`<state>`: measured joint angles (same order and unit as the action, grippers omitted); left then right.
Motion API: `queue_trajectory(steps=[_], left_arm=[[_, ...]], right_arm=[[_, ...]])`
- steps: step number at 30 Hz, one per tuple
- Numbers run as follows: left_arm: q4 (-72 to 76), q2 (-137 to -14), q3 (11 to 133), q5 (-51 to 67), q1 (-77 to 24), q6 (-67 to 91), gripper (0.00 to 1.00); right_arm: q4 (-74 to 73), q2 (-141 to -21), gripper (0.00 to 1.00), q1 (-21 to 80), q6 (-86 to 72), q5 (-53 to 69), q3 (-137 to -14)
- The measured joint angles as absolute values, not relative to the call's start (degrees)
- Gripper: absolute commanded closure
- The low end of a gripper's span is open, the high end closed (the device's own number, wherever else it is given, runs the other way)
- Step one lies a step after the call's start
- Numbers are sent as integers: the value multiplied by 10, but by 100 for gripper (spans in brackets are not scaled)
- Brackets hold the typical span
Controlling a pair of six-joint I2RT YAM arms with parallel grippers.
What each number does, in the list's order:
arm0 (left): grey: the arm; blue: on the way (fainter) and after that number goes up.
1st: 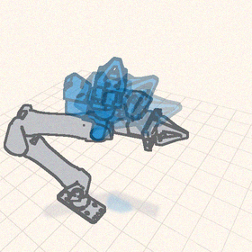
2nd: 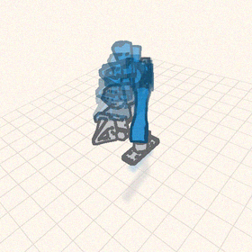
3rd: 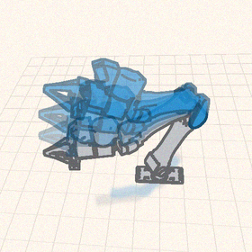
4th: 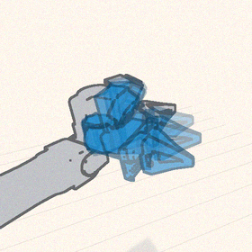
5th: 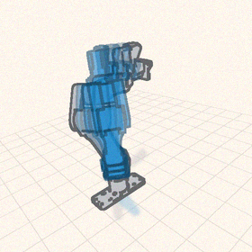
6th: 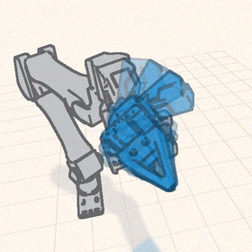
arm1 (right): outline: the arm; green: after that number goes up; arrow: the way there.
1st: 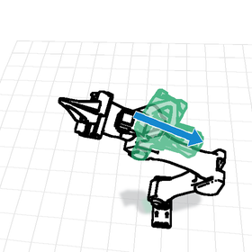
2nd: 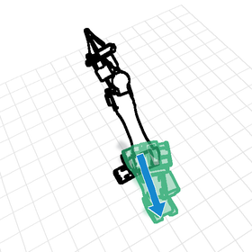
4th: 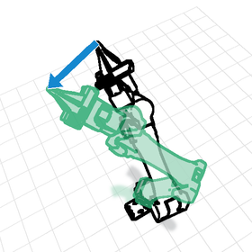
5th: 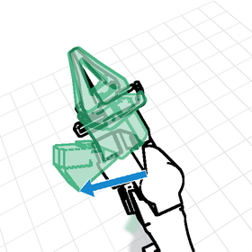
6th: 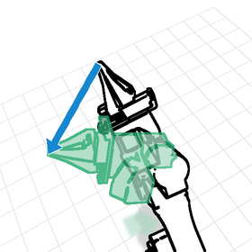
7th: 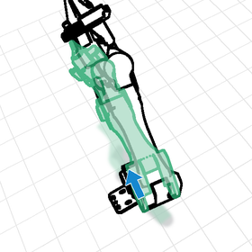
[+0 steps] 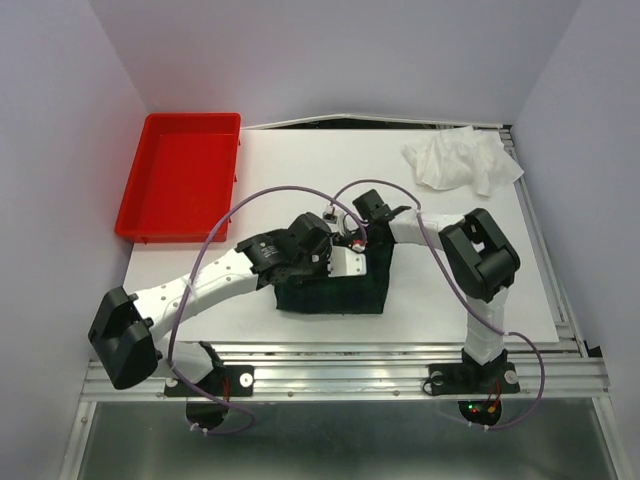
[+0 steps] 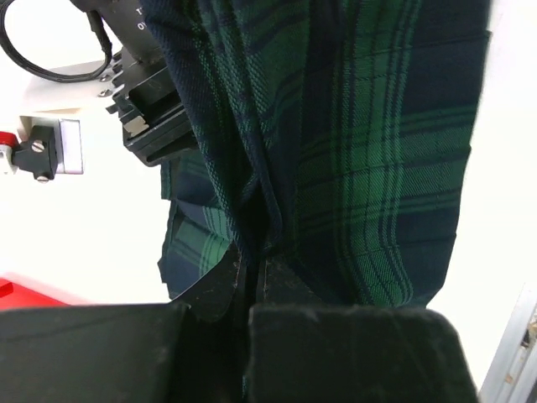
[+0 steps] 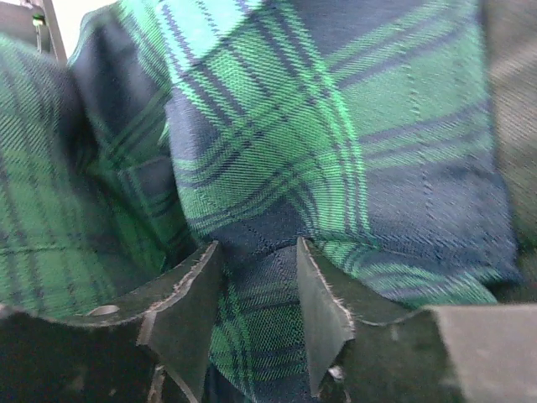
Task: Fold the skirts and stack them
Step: Fold the skirt
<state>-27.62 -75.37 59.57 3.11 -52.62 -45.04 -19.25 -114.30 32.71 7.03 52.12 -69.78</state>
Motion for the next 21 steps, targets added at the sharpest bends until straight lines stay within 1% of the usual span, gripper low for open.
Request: queue_trajectory(steps=[4,5,7,13,15,16,19,21], left_arm=[[-262,-756,586,40,-524,-458,100],[-261,-756,585,45,-524,-459,100],[-260,-756,580,52,-524,-462,100],[-261,-748,561,74,-524,-468,100],[-265,-740,558,81,-525,-470,100],[-268,-736,558,85,-526,-471,100],[-272,-724,558,91,-528,-471,100],[-276,-718,558,93,-529,-471,100]], right_arm=[[-215,-1134,43,328,76,508,-708],[-224,-1133,40,329,78,502,-718],[-241,-1132,38,330,82,485,-747],[-270,-1133,29,327,93,447,-872],[-280,-1133,24,322,98,437,-911],[-285,-1133,18,317,104,432,-926],[-311,-1138,15,294,125,416,-953],[-334,-1152,17,278,148,402,-969]])
